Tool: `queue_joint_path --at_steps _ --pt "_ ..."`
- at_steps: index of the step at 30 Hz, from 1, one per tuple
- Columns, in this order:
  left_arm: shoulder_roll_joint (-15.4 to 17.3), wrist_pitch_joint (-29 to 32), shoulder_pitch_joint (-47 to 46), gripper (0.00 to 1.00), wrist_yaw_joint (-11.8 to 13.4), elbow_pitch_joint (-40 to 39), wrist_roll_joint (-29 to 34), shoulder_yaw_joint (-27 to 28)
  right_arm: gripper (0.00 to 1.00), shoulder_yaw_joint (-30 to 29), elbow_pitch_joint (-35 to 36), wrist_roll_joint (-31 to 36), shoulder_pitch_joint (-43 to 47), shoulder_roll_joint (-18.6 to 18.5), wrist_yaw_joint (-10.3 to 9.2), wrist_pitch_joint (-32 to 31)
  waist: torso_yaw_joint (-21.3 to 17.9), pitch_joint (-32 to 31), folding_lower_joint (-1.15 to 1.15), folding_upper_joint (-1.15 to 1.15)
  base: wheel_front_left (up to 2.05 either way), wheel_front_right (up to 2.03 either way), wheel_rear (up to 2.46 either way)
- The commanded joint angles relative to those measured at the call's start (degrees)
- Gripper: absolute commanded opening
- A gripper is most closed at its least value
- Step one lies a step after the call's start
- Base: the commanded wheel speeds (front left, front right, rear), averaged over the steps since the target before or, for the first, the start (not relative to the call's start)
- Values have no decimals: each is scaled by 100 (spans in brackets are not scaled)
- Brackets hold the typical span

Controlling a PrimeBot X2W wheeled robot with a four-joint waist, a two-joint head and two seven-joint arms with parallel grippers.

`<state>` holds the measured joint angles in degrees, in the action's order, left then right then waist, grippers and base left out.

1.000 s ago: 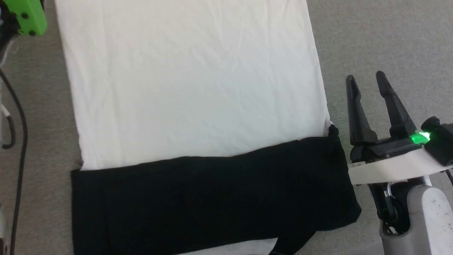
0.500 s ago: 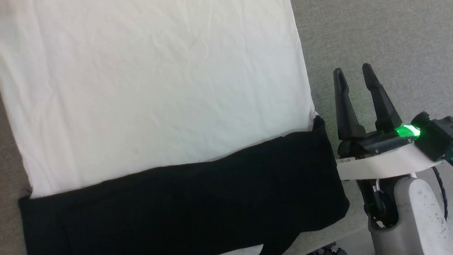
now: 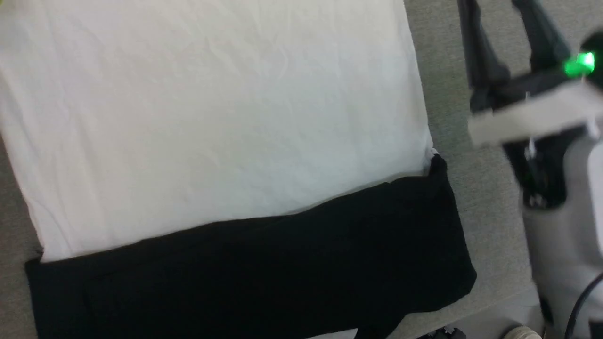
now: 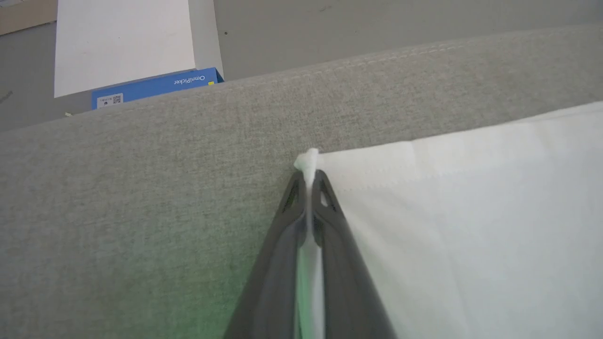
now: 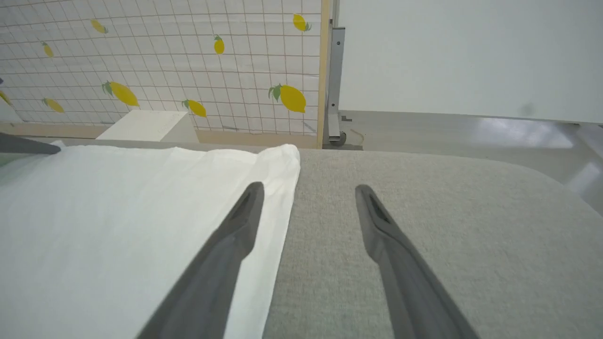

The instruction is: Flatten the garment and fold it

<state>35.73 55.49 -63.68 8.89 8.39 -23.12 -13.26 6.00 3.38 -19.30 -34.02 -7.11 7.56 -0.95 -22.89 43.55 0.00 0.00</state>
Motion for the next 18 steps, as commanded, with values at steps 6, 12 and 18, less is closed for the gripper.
queue_joint_path --at_steps 6,12,18 --pt "-382 -260 -183 0 -255 161 -92 -276 100 -72 -1481 -200 -2077 -74 -8 -1447 515 64 0 0 0 0 0" --pt "-747 -625 -476 0 -535 223 -166 -523 100 -274 -3059 -89 -3345 -100 -8 -2293 1018 123 0 0 0 0 0" --pt "-1039 -925 -676 0 -685 344 -247 -657 100 -510 -4175 429 -4142 -182 -8 -2988 1377 215 0 0 0 0 0"
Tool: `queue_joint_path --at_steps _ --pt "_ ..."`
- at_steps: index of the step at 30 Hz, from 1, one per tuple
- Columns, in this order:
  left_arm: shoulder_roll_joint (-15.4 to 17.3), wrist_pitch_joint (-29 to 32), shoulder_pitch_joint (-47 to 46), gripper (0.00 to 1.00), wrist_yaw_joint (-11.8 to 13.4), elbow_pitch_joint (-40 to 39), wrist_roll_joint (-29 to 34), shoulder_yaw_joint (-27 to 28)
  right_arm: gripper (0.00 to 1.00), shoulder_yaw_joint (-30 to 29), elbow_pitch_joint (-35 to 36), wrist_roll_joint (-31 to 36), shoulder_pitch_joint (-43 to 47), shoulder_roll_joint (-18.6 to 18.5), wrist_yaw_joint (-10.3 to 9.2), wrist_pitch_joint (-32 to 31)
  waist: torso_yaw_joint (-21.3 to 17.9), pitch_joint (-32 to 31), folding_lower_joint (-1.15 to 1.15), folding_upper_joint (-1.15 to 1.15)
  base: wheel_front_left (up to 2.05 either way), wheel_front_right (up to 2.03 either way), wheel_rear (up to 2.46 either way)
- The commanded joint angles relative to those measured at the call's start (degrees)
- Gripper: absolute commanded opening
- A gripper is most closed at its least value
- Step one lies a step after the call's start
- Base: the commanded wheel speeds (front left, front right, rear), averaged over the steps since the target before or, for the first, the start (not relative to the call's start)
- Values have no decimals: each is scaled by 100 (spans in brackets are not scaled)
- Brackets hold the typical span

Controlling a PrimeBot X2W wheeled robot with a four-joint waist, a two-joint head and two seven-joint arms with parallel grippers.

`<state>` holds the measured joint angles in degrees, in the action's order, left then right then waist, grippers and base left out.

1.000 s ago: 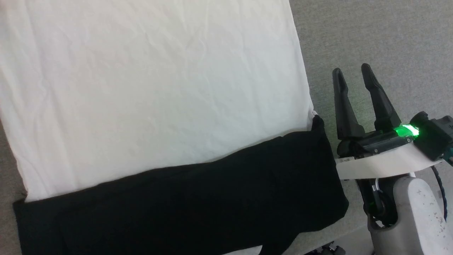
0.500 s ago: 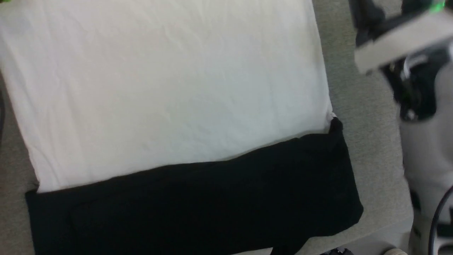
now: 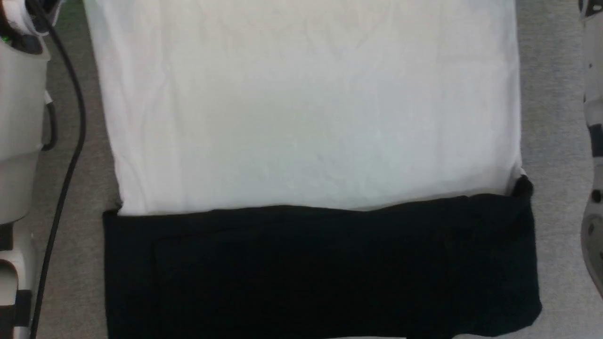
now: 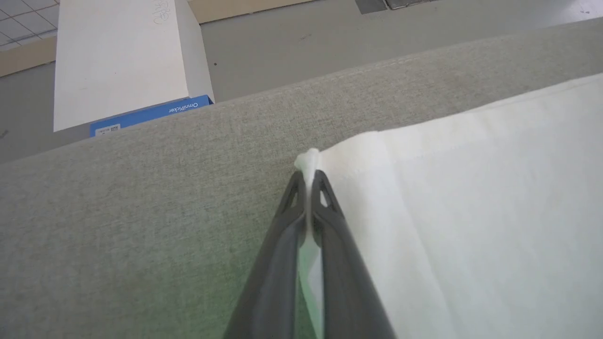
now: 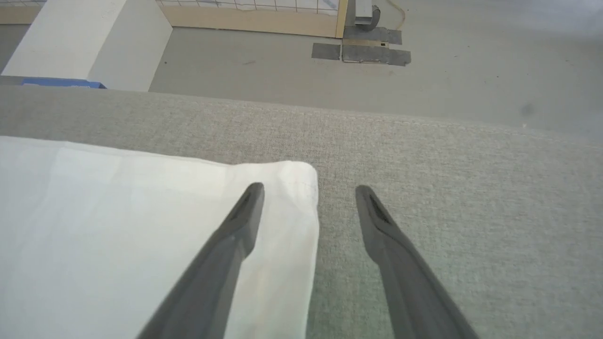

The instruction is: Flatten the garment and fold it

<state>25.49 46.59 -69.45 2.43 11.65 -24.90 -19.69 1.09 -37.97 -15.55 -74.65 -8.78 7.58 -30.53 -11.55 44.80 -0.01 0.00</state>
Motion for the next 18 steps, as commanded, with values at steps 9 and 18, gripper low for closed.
queue_joint_path --at_steps 9,18 --pt "-149 -243 -195 0 -114 246 -107 -106 0 -463 -899 1024 -584 -44 -9 -1180 405 148 1 0 0 0 0" --pt "-64 -971 -309 0 -194 439 23 -55 0 -438 -460 1353 -600 -59 -9 -766 320 57 1 0 0 0 0"
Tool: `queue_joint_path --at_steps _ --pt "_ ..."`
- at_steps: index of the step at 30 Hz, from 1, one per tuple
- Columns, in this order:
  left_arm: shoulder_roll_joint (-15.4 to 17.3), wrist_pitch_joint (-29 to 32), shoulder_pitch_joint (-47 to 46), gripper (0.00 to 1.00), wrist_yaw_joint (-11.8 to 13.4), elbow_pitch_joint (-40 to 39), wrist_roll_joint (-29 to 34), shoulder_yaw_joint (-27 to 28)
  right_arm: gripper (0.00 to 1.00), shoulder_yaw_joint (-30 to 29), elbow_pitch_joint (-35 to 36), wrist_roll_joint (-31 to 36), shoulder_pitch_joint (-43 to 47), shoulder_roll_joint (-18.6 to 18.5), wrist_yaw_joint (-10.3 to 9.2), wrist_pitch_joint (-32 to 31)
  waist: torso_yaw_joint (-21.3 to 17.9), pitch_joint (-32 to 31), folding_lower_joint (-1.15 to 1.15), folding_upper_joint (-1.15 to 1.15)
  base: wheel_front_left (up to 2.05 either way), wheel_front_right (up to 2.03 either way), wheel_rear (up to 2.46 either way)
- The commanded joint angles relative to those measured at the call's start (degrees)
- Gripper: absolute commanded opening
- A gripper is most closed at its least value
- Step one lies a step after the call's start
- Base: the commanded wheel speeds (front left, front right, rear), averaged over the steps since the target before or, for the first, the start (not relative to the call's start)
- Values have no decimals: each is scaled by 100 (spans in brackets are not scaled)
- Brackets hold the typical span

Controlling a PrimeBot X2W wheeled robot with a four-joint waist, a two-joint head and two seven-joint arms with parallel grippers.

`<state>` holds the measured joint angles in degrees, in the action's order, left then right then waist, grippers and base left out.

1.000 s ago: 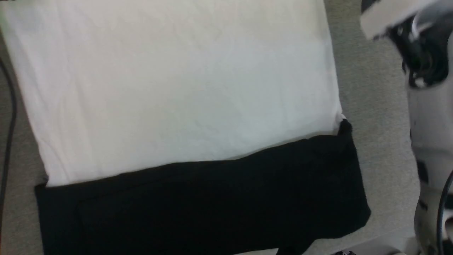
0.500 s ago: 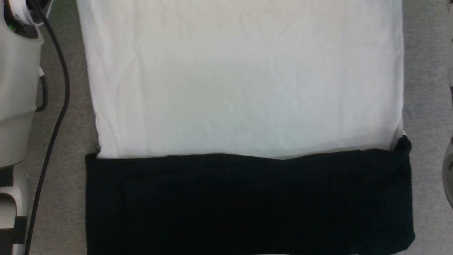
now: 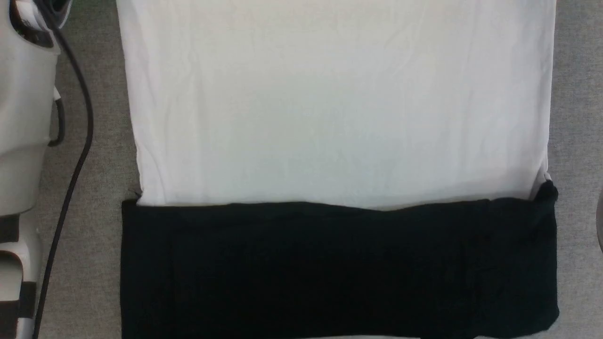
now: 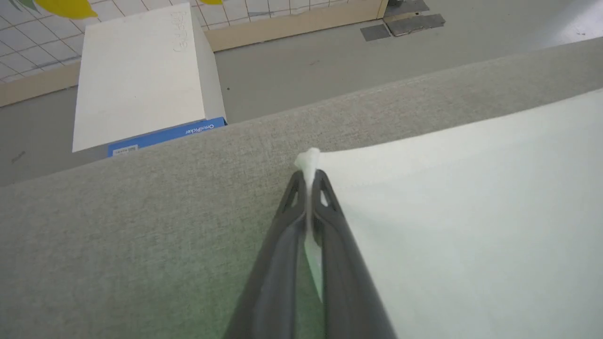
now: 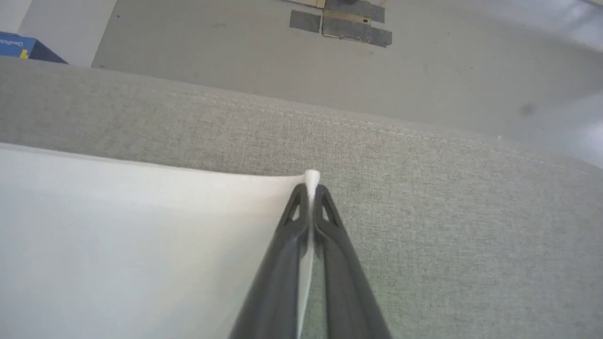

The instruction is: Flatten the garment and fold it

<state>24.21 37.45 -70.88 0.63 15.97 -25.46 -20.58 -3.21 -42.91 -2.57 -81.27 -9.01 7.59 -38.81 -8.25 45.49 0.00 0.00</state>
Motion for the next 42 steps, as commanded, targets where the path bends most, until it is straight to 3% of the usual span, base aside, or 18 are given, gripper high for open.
queue_joint_path --at_steps 1,9,13,19,23,31,42 --pt "62 -277 -208 0 -51 29 110 44 0 -5 112 83 58 -47 -10 299 -13 -22 0 0 0 0 0" --pt "116 -2023 -563 0 18 371 694 44 0 139 264 183 -73 -114 -10 1989 -25 -141 0 0 0 0 0" --pt "64 -2676 -591 0 97 614 836 27 0 237 107 77 -78 -103 -10 2529 -7 -293 0 0 0 0 0" --pt "57 -3361 -132 0 -152 725 669 -10 0 848 148 -548 355 -160 -10 3216 46 -784 0 0 0 0 0" --pt "153 -3648 591 0 -326 524 450 -10 0 1426 502 -1103 1001 -409 -10 3558 101 -1269 0 0 0 0 0" --pt "318 -3866 2584 0 -325 -395 -32 -5 0 2092 1747 -2023 2819 -1062 -10 3840 277 -2306 0 0 0 0 0" --pt "422 -3871 5144 0 -40 -1663 -483 -208 0 1471 3809 -2374 5723 -1879 -10 3651 689 -3063 0 0 0 0 0"
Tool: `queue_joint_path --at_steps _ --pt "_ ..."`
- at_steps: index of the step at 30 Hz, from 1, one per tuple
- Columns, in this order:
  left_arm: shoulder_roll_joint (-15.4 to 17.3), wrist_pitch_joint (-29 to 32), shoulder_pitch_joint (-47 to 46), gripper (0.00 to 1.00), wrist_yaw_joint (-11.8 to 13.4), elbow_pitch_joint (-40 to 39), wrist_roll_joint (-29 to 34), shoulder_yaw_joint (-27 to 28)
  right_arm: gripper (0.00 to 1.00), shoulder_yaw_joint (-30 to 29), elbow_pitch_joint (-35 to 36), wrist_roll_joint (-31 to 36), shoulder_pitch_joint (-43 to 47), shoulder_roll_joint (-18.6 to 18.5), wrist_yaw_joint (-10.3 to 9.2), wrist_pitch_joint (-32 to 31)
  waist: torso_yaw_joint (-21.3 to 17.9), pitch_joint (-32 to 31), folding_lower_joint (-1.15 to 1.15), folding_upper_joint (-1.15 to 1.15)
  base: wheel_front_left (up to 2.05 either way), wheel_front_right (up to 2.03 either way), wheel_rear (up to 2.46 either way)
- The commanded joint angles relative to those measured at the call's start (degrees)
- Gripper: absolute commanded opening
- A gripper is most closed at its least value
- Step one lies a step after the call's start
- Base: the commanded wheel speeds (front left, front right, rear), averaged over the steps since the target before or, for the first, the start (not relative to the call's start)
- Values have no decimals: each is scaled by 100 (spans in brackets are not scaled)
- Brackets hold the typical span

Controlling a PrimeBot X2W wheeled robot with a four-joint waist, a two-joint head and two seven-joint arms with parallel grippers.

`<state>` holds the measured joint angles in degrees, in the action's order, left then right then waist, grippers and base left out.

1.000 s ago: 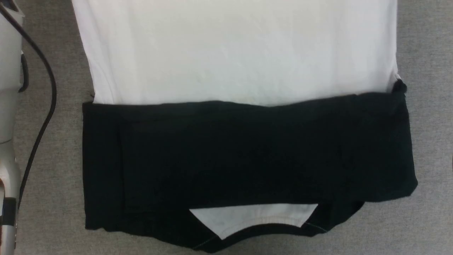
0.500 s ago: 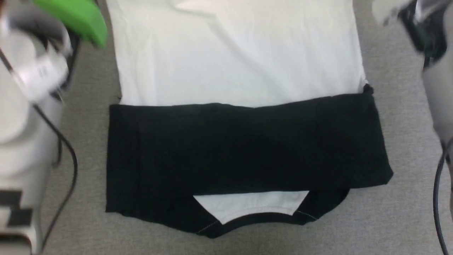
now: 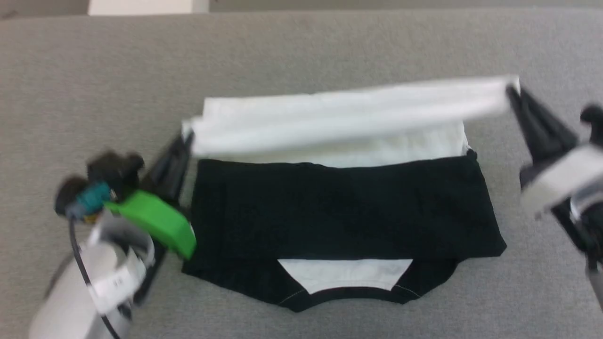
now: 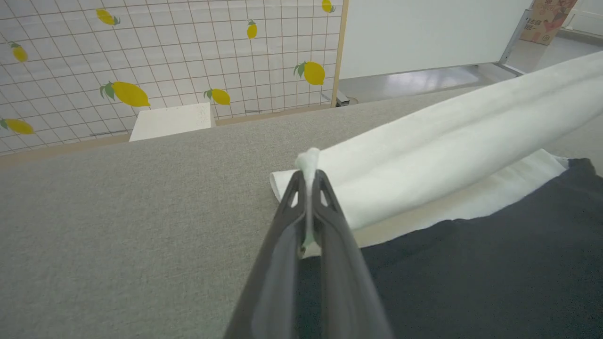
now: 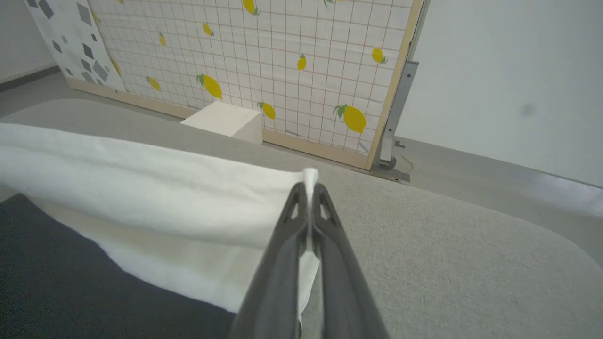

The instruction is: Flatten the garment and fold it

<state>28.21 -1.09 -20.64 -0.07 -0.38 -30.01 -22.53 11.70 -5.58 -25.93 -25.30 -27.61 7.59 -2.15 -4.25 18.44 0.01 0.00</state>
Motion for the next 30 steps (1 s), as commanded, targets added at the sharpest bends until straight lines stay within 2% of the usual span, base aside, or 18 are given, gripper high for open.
queue_joint_path --at_steps 1,8,22,28,29,30 --pt "18 -42 265 0 35 -67 -51 -41 0 -38 222 -42 338 -66 -10 -53 313 -388 -1 0 0 0 0" --pt "-78 -142 1051 0 -117 86 -214 -386 0 -106 674 -42 1696 -149 -10 -351 408 -532 -1 0 0 0 0" --pt "-237 -290 1547 0 -443 936 -222 -1009 0 -259 726 86 2920 116 -10 -743 427 -692 -1 0 0 0 0" --pt "-298 -495 1636 0 -345 1285 -227 -985 0 -440 696 212 3162 229 -10 -915 376 -746 -1 0 0 0 0" --pt "-306 -526 1649 12 -338 1344 -229 -984 0 -455 683 233 3200 251 -10 -969 371 -755 -1 0 0 0 0" --pt "-318 -552 1664 32 -335 1421 -233 -990 0 -462 672 267 3250 275 -10 -1043 367 -771 -1 0 0 0 0"
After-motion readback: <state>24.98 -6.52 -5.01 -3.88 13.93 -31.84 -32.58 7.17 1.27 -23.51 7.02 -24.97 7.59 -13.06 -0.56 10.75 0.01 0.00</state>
